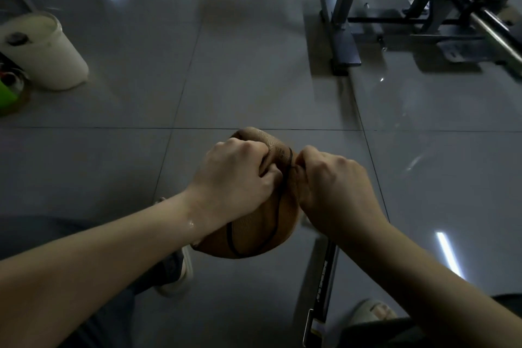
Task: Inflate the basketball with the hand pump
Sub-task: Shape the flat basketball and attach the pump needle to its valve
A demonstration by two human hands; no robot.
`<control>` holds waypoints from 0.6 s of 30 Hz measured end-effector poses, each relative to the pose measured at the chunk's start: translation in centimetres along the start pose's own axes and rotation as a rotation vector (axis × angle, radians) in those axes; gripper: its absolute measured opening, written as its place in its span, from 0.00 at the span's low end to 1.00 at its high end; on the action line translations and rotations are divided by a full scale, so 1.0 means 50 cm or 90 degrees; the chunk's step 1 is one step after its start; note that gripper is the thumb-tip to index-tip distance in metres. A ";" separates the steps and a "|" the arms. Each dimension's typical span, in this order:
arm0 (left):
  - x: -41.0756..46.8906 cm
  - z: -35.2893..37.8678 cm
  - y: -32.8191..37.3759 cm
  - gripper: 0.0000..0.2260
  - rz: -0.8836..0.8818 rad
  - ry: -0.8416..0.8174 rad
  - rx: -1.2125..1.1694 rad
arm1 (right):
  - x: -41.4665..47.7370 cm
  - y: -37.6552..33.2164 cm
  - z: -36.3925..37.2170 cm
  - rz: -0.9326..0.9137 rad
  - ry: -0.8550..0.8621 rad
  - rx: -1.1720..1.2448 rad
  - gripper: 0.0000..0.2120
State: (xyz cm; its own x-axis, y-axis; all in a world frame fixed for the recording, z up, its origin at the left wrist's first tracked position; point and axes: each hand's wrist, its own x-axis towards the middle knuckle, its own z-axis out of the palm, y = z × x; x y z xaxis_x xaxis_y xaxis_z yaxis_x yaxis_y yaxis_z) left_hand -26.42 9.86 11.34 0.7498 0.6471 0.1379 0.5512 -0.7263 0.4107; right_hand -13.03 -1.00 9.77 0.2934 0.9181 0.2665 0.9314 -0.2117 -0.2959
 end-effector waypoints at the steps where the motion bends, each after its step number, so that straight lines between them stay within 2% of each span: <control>1: -0.001 0.000 0.003 0.14 0.008 -0.003 0.010 | 0.003 -0.003 0.000 -0.012 -0.003 -0.019 0.08; 6: -0.003 -0.007 0.016 0.13 0.035 -0.007 0.050 | 0.011 -0.018 0.006 -0.034 -0.024 -0.065 0.12; 12: -0.015 -0.003 0.026 0.11 0.074 0.010 0.031 | 0.003 -0.017 0.026 -0.041 -0.043 -0.034 0.06; 14: -0.018 0.007 0.015 0.11 0.102 -0.008 -0.008 | 0.005 -0.017 0.029 -0.008 -0.073 0.017 0.02; 18: -0.023 0.022 0.006 0.14 0.145 -0.008 -0.025 | 0.007 -0.002 0.039 0.166 -0.091 0.262 0.07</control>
State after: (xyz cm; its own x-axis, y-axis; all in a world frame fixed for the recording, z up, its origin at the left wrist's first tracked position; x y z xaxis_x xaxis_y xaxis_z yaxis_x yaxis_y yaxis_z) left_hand -26.73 8.64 10.31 0.8580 0.4644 0.2195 0.3529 -0.8434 0.4051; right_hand -13.46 -0.01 8.12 0.4459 0.8949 0.0157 0.6604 -0.3171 -0.6807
